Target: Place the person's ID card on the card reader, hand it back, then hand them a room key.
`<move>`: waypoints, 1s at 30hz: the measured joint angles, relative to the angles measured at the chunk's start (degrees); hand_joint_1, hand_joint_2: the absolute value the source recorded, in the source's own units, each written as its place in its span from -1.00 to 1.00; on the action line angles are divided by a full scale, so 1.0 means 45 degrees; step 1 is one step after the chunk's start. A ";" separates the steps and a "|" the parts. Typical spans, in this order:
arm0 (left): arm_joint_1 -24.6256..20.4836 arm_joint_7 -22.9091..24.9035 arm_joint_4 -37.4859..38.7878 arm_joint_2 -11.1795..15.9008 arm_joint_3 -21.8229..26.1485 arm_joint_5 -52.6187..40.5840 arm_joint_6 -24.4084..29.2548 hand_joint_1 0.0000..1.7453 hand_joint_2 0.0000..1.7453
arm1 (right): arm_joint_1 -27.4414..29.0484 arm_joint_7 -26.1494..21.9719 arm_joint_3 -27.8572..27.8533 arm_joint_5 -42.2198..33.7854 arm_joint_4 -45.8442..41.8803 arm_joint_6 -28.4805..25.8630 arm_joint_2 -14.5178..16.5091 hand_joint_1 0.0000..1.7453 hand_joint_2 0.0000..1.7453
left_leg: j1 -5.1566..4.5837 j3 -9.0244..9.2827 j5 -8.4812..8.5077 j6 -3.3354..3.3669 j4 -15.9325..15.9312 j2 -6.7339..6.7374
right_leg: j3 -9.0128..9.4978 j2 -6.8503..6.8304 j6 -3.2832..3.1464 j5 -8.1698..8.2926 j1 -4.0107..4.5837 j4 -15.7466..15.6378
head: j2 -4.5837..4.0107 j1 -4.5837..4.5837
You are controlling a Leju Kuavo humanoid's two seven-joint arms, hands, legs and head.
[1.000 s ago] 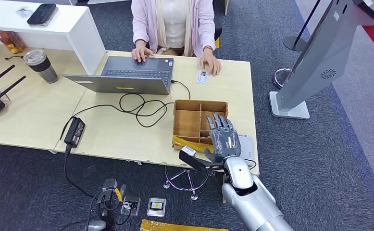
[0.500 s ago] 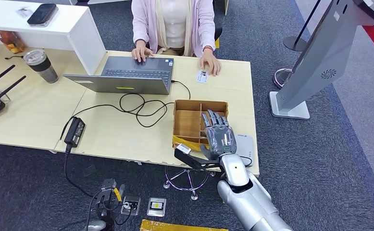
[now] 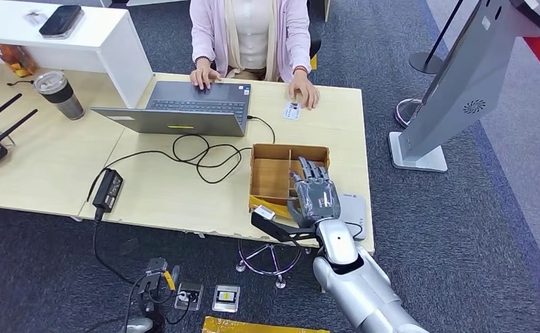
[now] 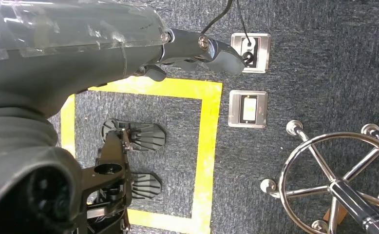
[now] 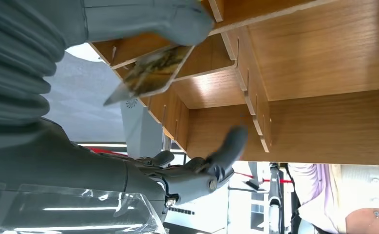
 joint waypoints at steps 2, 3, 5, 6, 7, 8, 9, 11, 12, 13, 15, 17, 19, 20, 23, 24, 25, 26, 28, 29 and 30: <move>0.0005 -0.0028 0.0001 0.0002 0.0019 0.0006 0.0000 -1.00 -1.00 | -0.0048 0.0007 -0.0002 -0.0001 0.0072 -0.0015 0.0025 -1.00 1.00 | 0.0000 0.0000 0.0000 0.0000 0.0000 0.0000 | 0.0000 0.0000 0.0000 0.0000 0.0000 0.0000 | 0.0000 0.0000; 0.0011 -0.0047 0.0001 0.0004 0.0024 0.0009 0.0000 -1.00 -1.00 | -0.0068 0.0011 -0.0004 -0.0002 0.0101 -0.0015 0.0032 -1.00 1.00 | 0.0000 0.0001 0.0000 0.0000 0.0000 0.0000 | 0.0001 -0.0001 0.0000 0.0000 0.0000 0.0000 | 0.0000 0.0001; 0.0025 -0.0092 0.0004 0.0006 0.0029 0.0012 0.0000 -1.00 -1.00 | -0.0088 0.0016 -0.0004 -0.0002 0.0132 -0.0006 0.0033 -1.00 1.00 | 0.0000 0.0000 0.0000 0.0000 0.0000 0.0000 | 0.0001 -0.0001 0.0000 0.0000 0.0000 0.0000 | 0.0000 0.0001; 0.0029 -0.0107 0.0004 0.0007 0.0033 0.0013 0.0000 -1.00 -1.00 | -0.0092 0.0019 -0.0004 -0.0002 0.0137 -0.0002 0.0033 -1.00 1.00 | 0.0000 0.0000 0.0000 0.0000 0.0000 0.0000 | 0.0001 -0.0001 0.0000 0.0000 0.0000 0.0001 | 0.0000 0.0001; 0.0032 -0.0114 0.0005 0.0009 0.0036 0.0015 0.0000 -1.00 -1.00 | -0.0095 0.0022 -0.0002 -0.0002 0.0138 0.0000 0.0033 -1.00 1.00 | 0.0000 0.0000 0.0000 0.0000 0.0000 0.0000 | 0.0001 -0.0001 0.0000 0.0000 0.0000 0.0001 | 0.0000 0.0000; 0.0033 -0.0117 0.0005 0.0011 0.0040 0.0016 0.0000 -1.00 -1.00 | -0.0101 0.0024 -0.0002 -0.0002 0.0141 0.0001 0.0033 -1.00 1.00 | 0.0000 0.0000 0.0000 0.0000 0.0000 0.0000 | 0.0001 0.0000 0.0000 0.0000 0.0000 0.0001 | 0.0000 -0.0001; 0.0035 -0.0118 0.0005 0.0011 0.0046 0.0016 0.0000 -1.00 -1.00 | -0.0111 0.0025 -0.0002 -0.0002 0.0146 0.0001 0.0034 -1.00 1.00 | 0.0000 0.0000 0.0000 0.0000 0.0000 0.0000 | 0.0001 0.0000 0.0000 0.0000 0.0000 0.0001 | 0.0000 -0.0001; 0.0041 -0.0120 0.0005 0.0013 0.0063 0.0016 0.0000 -1.00 -1.00 | -0.0132 0.0029 -0.0004 -0.0002 0.0154 0.0001 0.0036 -1.00 1.00 | 0.0000 0.0000 0.0000 0.0000 0.0000 0.0000 | 0.0001 0.0000 0.0000 0.0000 0.0000 0.0001 | 0.0000 0.0000; 0.0045 -0.0120 0.0005 0.0012 0.0078 0.0016 0.0000 -1.00 -1.00 | -0.0139 0.0034 -0.0004 -0.0002 0.0157 0.0002 0.0038 -1.00 1.00 | 0.0000 0.0000 0.0000 0.0000 0.0000 0.0000 | 0.0000 0.0000 0.0000 0.0000 0.0000 0.0000 | 0.0000 0.0000; 0.0049 -0.0120 0.0005 0.0012 0.0096 0.0016 0.0000 -1.00 -1.00 | -0.0143 0.0040 -0.0004 -0.0002 0.0160 0.0004 0.0038 -1.00 1.00 | 0.0000 0.0000 0.0000 0.0000 0.0000 0.0000 | 0.0000 0.0000 0.0000 0.0000 0.0000 0.0000 | 0.0000 0.0001; 0.0057 -0.0126 0.0005 0.0012 0.0128 0.0016 0.0001 -1.00 -1.00 | -0.0148 0.0045 -0.0002 -0.0002 0.0170 0.0026 0.0038 -1.00 1.00 | 0.0000 0.0000 0.0000 0.0000 0.0000 0.0000 | 0.0000 0.0000 0.0000 0.0000 0.0000 0.0000 | 0.0000 0.0001; 0.0067 -0.0152 0.0005 0.0016 0.0146 0.0026 0.0004 -1.00 -1.00 | -0.0166 0.0032 0.0000 -0.0006 0.0176 0.0113 0.0036 -1.00 1.00 | 0.0000 0.0000 0.0000 0.0000 0.0000 0.0000 | 0.0000 0.0000 0.0000 0.0000 0.0000 0.0000 | 0.0000 0.0000; 0.0087 -0.0193 0.0005 0.0019 0.0160 0.0044 0.0004 -1.00 -1.00 | -0.0215 0.0024 0.0001 -0.0011 0.0176 0.0257 0.0027 -1.00 1.00 | 0.0000 0.0000 0.0000 0.0000 0.0000 0.0000 | 0.0000 0.0000 0.0000 0.0000 0.0000 0.0000 | 0.0000 0.0000; 0.0100 -0.0212 0.0005 0.0023 0.0168 0.0056 0.0002 -1.00 -1.00 | -0.0250 0.0047 0.0001 -0.0011 0.0176 0.0315 0.0018 -1.00 1.00 | 0.0000 0.0000 0.0000 0.0000 0.0000 0.0000 | 0.0000 0.0000 0.0000 0.0000 0.0000 0.0001 | 0.0000 0.0000; 0.0149 -0.0272 0.0009 0.0053 0.0196 0.0113 -0.0019 -1.00 -1.00 | -0.0336 0.0342 -0.0004 0.0033 0.0176 0.0355 -0.0009 -1.00 1.00 | 0.0000 0.0001 0.0000 0.0000 0.0000 0.0000 | 0.0000 0.0000 0.0000 0.0000 0.0000 0.0001 | 0.0000 0.0001; 0.0171 -0.0290 0.0010 0.0073 0.0205 0.0128 -0.0026 -1.00 -1.00 | -0.0354 0.0470 -0.0010 0.0060 0.0175 0.0351 -0.0019 -1.00 1.00 | 0.0000 0.0002 0.0001 0.0000 0.0000 0.0000 | 0.0000 0.0001 0.0000 0.0000 0.0000 0.0001 | 0.0000 0.0001; 0.0193 -0.0308 0.0010 0.0091 0.0214 0.0131 -0.0026 -1.00 -1.00 | -0.0369 0.0570 -0.0019 0.0088 0.0171 0.0363 -0.0035 -1.00 1.00 | 0.0000 0.0002 0.0001 0.0000 0.0000 0.0000 | 0.0000 0.0001 0.0000 0.0000 0.0000 0.0001 | 0.0000 0.0002; 0.0215 -0.0327 0.0011 0.0109 0.0220 0.0132 -0.0021 -1.00 -1.00 | -0.0381 0.0632 -0.0038 0.0119 0.0160 0.0402 -0.0058 -1.00 1.00 | 0.0000 0.0002 0.0001 0.0000 0.0000 0.0000 | 0.0000 0.0001 0.0000 0.0000 0.0000 0.0001 | 0.0000 0.0001; 0.0254 -0.0374 0.0013 0.0131 0.0232 0.0131 -0.0005 -1.00 -1.00 | -0.0396 0.0689 -0.0106 0.0175 0.0108 0.0569 -0.0129 -1.00 1.00 | 0.0000 0.0003 0.0001 0.0000 0.0000 0.0001 | 0.0000 0.0000 0.0000 0.0000 0.0000 0.0000 | 0.0000 0.0001; 0.0272 -0.0393 0.0015 0.0136 0.0237 0.0129 0.0002 -1.00 -1.00 | -0.0397 0.0708 -0.0149 0.0194 0.0058 0.0682 -0.0174 -1.00 1.00 | 0.0000 0.0003 0.0001 0.0000 0.0000 0.0001 | -0.0001 0.0000 0.0000 0.0000 0.0000 0.0000 | 0.0000 0.0000; 0.0291 -0.0409 0.0015 0.0137 0.0240 0.0125 0.0007 -1.00 -1.00 | -0.0394 0.0727 -0.0194 0.0208 -0.0005 0.0794 -0.0225 -1.00 1.00 | 0.0000 0.0003 0.0001 0.0000 0.0000 0.0001 | -0.0001 0.0000 0.0000 0.0000 0.0000 0.0000 | 0.0000 0.0000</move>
